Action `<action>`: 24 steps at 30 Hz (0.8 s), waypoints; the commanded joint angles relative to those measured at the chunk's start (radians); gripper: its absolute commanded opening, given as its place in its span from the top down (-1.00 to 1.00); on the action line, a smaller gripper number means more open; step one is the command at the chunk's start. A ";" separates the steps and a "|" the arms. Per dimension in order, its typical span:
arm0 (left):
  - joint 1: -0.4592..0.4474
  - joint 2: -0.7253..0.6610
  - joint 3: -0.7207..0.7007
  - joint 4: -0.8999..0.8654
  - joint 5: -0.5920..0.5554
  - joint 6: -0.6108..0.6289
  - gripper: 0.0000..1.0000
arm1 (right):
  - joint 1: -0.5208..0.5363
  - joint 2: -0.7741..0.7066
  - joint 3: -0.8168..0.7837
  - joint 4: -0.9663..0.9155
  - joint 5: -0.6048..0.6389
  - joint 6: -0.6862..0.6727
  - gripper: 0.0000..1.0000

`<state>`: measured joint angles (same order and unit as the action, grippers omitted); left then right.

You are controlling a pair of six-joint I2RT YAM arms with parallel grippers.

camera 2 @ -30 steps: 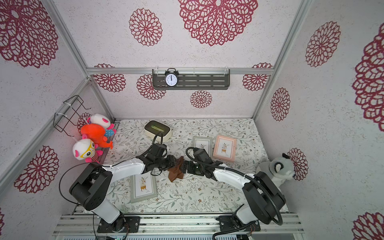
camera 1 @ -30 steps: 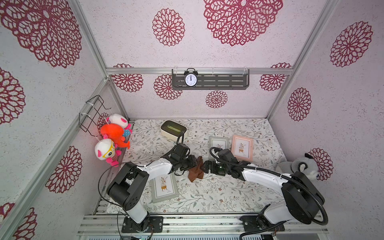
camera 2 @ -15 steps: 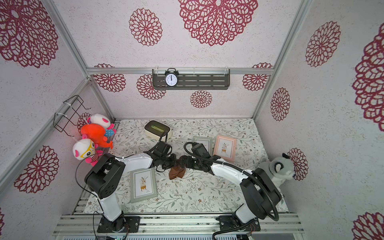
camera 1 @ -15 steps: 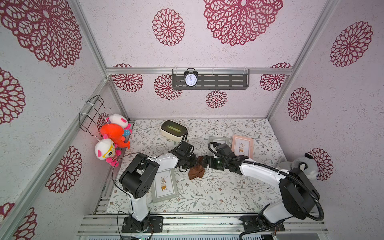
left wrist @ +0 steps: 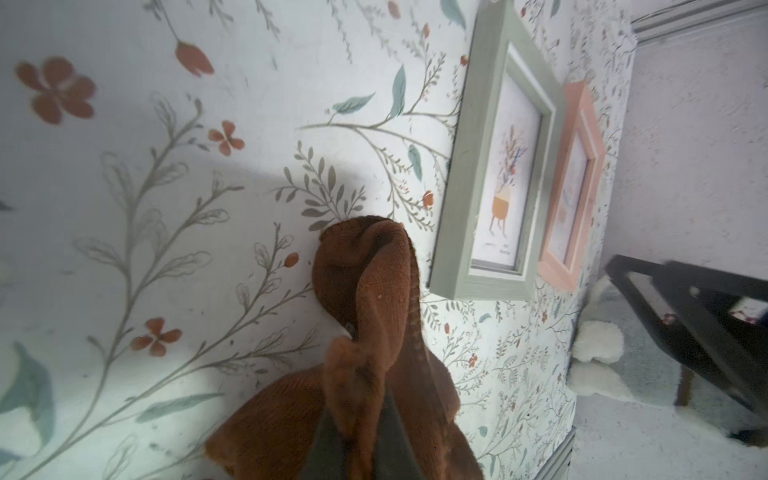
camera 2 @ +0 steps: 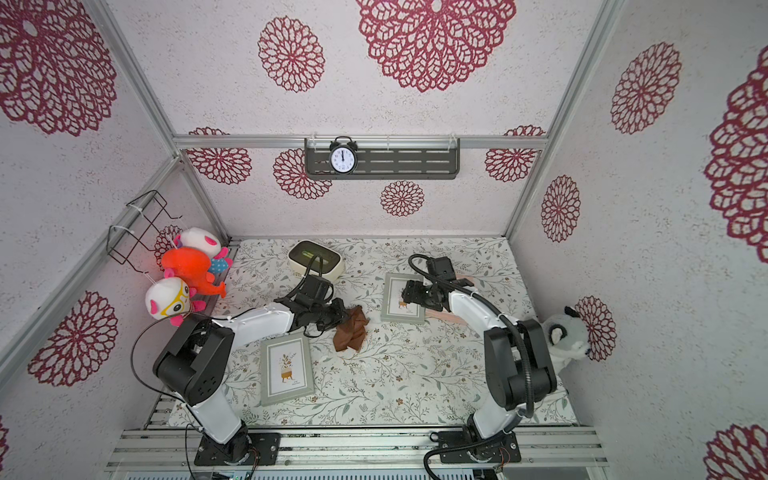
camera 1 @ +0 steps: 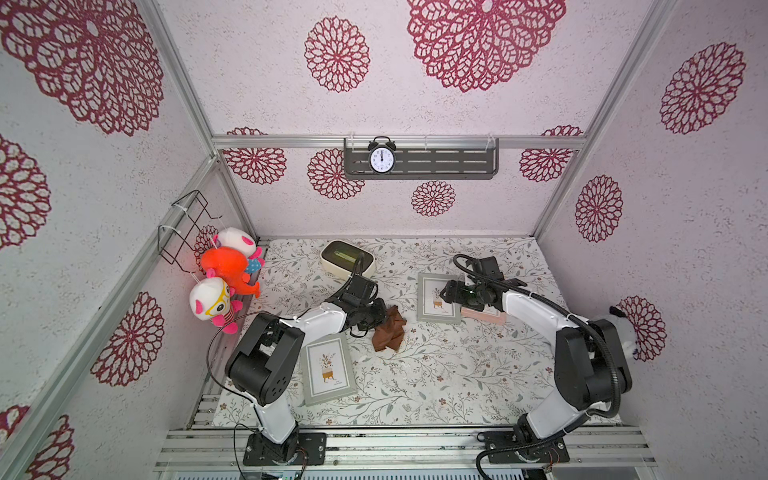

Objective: Wipe the picture frame with a cloth
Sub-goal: Move the picture frame to the center of the board.

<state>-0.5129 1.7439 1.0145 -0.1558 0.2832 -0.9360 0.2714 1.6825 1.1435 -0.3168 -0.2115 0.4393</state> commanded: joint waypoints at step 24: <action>0.045 -0.170 -0.081 0.004 0.023 -0.010 1.00 | -0.048 0.401 0.404 -0.136 0.075 -0.124 -0.44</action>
<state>-0.4767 1.6100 0.9398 -0.1589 0.3050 -0.9371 0.2272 2.0789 1.5166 -0.4294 -0.1535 0.3325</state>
